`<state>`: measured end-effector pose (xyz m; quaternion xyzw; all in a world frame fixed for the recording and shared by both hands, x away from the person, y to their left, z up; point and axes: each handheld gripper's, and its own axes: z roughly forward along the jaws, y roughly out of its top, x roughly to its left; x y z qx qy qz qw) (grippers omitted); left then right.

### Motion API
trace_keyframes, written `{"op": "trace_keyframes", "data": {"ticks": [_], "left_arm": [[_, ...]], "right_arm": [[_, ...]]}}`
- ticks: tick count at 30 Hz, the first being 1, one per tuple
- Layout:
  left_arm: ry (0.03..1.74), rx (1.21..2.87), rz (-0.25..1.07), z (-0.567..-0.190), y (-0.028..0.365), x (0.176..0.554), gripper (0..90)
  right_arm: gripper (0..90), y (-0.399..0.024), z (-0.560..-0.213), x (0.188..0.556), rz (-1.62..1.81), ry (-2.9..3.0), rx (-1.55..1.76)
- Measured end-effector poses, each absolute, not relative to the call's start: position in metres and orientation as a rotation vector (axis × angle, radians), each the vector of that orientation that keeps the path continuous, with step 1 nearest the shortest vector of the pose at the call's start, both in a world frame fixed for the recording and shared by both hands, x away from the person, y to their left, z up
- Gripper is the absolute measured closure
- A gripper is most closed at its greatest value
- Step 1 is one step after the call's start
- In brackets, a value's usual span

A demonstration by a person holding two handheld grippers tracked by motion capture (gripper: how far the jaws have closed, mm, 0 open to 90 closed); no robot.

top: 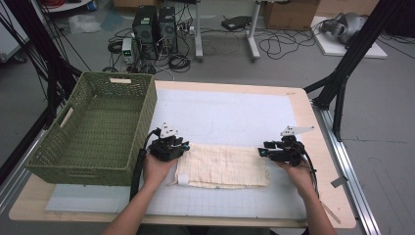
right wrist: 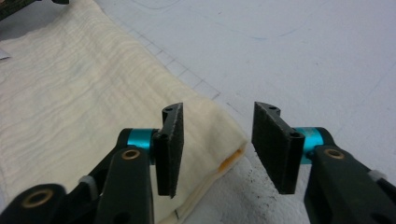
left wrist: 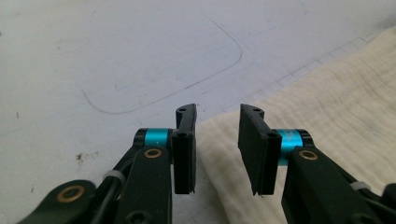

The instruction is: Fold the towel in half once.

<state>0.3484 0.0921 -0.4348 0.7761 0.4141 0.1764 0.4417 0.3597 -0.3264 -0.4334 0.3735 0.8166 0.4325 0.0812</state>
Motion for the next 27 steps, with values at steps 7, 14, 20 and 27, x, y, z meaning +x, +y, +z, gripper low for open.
{"op": "trace_keyframes", "data": {"ticks": [7,14,20,27], "left_arm": [[1.012,1.913,0.426,-0.432,0.092,0.346,63.3],[1.006,1.904,0.417,-0.432,0.092,0.346,61.7],[1.011,1.896,0.424,-0.427,0.095,0.348,61.6],[1.011,1.897,0.429,-0.425,0.094,0.351,61.2]], "right_arm": [[37.6,-0.321,-0.432,0.355,1.298,2.462,1.095],[30.8,-0.316,-0.429,0.356,1.32,2.455,1.09],[26.5,-0.319,-0.41,0.364,1.323,2.45,1.081],[27.4,-0.316,-0.412,0.369,1.279,2.484,1.077]]}}
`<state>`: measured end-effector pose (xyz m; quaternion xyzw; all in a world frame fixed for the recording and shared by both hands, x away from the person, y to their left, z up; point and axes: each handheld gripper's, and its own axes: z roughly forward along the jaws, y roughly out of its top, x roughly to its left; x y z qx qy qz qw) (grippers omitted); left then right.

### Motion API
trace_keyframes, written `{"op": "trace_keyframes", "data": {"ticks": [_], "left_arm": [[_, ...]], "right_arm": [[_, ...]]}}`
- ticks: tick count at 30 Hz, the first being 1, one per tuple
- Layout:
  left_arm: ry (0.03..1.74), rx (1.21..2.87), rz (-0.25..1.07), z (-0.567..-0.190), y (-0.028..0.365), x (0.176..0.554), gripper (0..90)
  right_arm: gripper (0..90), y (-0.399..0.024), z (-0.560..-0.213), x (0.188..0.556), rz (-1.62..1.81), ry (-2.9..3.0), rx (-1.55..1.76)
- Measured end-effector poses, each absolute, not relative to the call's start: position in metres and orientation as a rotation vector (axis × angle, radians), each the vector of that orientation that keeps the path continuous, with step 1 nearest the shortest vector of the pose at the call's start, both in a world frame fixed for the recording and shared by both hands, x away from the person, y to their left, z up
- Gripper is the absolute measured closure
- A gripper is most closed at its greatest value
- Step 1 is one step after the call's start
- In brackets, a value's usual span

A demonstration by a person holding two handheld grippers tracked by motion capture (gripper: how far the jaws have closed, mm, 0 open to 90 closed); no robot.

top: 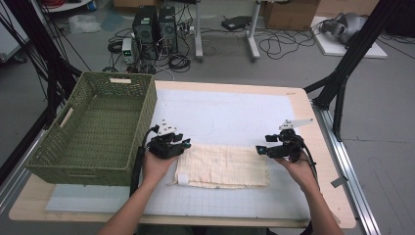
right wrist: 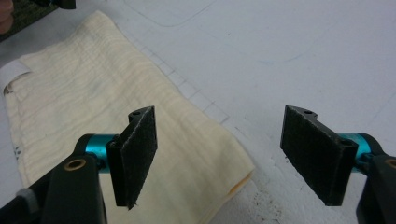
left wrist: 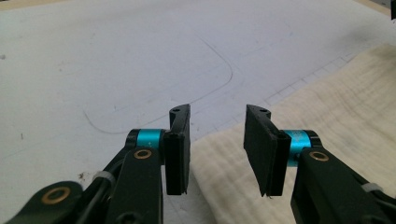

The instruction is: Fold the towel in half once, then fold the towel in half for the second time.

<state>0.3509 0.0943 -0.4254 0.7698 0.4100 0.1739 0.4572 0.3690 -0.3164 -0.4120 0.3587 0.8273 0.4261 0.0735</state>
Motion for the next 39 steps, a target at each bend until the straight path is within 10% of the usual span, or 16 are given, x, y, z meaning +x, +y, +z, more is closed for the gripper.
{"op": "trace_keyframes", "data": {"ticks": [31,39], "left_arm": [[1.114,2.01,0.393,-0.445,0.091,0.364,57.4],[1.135,1.978,0.382,-0.447,0.092,0.367,68.1]], "right_arm": [[45.7,-0.315,-0.435,0.377,1.15,2.557,1.102],[66.3,-0.309,-0.439,0.377,1.096,2.59,1.052]]}}
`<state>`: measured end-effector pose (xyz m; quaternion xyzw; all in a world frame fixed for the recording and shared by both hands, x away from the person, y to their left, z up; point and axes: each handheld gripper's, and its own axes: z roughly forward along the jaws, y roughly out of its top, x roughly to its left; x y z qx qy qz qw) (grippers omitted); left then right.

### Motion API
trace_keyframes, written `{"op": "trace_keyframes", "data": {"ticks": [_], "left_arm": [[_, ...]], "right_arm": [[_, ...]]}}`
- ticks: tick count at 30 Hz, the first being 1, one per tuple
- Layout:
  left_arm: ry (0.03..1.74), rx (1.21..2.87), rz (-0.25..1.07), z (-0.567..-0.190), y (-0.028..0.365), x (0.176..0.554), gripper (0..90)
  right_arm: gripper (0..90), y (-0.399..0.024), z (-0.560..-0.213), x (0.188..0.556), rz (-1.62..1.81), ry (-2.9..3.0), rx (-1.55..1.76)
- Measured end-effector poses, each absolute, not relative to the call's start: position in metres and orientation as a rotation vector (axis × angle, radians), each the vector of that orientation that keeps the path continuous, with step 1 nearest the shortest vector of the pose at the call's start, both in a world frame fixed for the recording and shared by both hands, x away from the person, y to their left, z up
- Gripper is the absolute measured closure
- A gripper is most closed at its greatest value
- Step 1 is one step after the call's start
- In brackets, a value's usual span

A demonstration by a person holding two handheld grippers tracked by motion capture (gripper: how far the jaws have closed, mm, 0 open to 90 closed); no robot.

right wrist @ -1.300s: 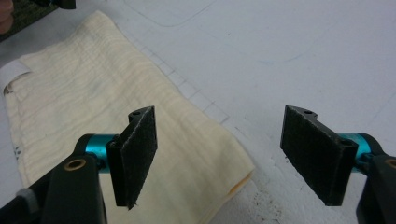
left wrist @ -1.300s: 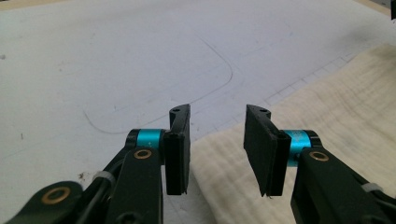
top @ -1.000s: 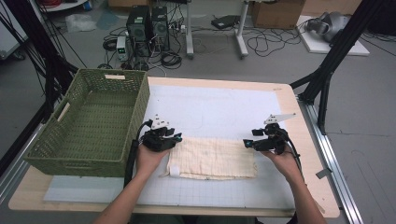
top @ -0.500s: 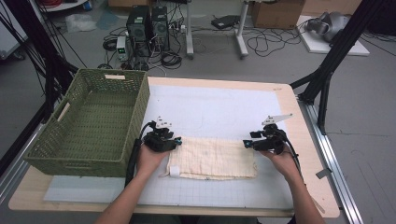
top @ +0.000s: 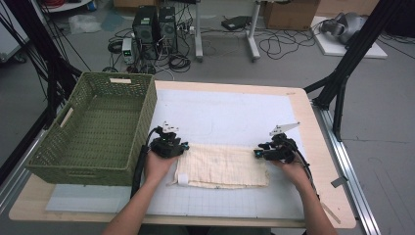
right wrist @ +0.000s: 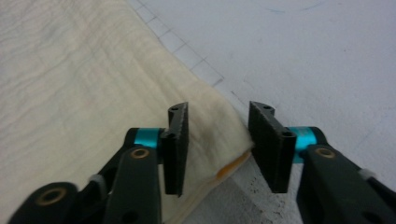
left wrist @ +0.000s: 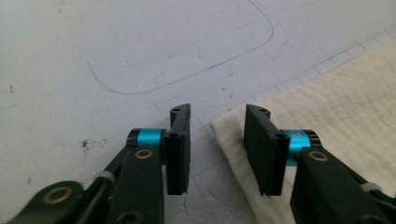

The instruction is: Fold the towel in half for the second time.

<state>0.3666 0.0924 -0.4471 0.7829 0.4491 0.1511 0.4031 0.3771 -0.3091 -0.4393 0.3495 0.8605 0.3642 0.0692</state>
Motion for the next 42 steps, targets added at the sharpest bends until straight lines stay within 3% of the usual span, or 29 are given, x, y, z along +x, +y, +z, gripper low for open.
{"op": "trace_keyframes", "data": {"ticks": [3,6,16,42], "left_arm": [[1.109,1.978,0.348,-0.447,0.091,0.366,81.6],[1.084,1.994,0.38,-0.445,0.092,0.365,86.4],[1.059,1.79,0.482,-0.421,0.097,0.358,87.1],[0.94,1.904,0.491,-0.43,0.105,0.294,86.4]], "right_arm": [[78.7,-0.31,-0.439,0.377,1.104,2.602,1.046],[81.8,-0.31,-0.438,0.377,1.132,2.633,1.046],[82.9,-0.325,-0.412,0.37,1.302,2.474,1.005],[80.9,-0.323,-0.419,0.308,1.344,2.559,0.864]]}}
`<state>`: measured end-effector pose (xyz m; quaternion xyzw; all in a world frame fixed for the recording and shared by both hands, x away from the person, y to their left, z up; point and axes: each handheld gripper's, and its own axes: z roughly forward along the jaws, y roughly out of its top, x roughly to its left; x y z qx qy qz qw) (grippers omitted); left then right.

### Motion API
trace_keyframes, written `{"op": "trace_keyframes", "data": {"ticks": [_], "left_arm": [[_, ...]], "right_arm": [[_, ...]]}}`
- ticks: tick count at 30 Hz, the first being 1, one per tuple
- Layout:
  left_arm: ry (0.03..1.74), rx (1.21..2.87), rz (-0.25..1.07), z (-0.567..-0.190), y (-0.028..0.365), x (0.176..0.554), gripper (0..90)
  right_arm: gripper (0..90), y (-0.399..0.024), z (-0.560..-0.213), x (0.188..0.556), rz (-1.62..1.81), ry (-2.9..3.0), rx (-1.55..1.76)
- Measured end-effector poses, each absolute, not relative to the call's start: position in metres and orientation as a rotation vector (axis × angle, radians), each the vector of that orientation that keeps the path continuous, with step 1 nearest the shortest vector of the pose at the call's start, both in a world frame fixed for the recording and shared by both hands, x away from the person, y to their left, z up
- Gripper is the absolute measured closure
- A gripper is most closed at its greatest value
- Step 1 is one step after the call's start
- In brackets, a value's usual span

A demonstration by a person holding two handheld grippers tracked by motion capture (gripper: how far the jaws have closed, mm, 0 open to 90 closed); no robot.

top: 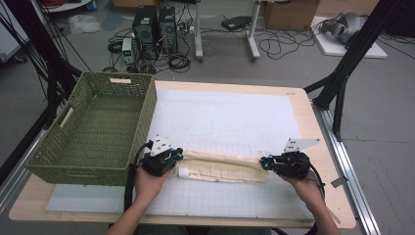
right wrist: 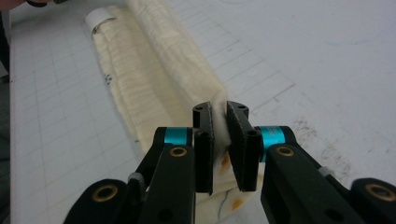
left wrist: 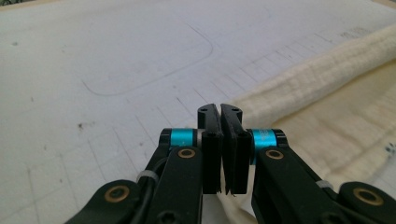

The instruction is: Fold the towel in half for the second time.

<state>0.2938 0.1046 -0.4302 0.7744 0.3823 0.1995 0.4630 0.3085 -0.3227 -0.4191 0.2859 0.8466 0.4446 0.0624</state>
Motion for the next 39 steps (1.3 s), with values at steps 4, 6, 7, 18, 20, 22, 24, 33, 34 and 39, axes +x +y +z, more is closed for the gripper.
{"op": "trace_keyframes", "data": {"ticks": [4,6,7,18,20,22,24,33,34,39], "left_arm": [[0.923,1.924,0.487,-0.431,0.105,0.284,86.3],[0.921,1.933,0.467,-0.432,0.106,0.28,86.1],[0.913,1.944,0.468,-0.432,0.106,0.278,85.9],[0.877,1.983,0.386,-0.434,0.108,0.269,67.6],[0.869,1.976,0.388,-0.431,0.109,0.269,65.4],[0.87,1.964,0.392,-0.427,0.11,0.27,63.4],[0.871,1.951,0.401,-0.423,0.111,0.27,63.3],[0.868,1.954,0.392,-0.421,0.102,0.285,76.1],[0.865,1.974,0.383,-0.424,0.1,0.287,78.9],[0.878,2.05,0.357,-0.435,0.098,0.287,82.1]], "right_arm": [[80.2,-0.324,-0.424,0.3,1.341,2.574,0.859],[79.7,-0.324,-0.426,0.296,1.336,2.588,0.864],[79.3,-0.324,-0.428,0.295,1.325,2.597,0.863],[60.0,-0.33,-0.419,0.288,1.401,2.564,0.869],[58.4,-0.33,-0.414,0.29,1.417,2.561,0.859],[57.4,-0.328,-0.411,0.292,1.426,2.556,0.858],[57.9,-0.324,-0.41,0.293,1.431,2.555,0.868],[69.4,-0.305,-0.426,0.295,1.354,2.641,0.831],[69.7,-0.304,-0.429,0.294,1.344,2.655,0.832],[70.5,-0.304,-0.439,0.292,1.291,2.692,0.829]]}}
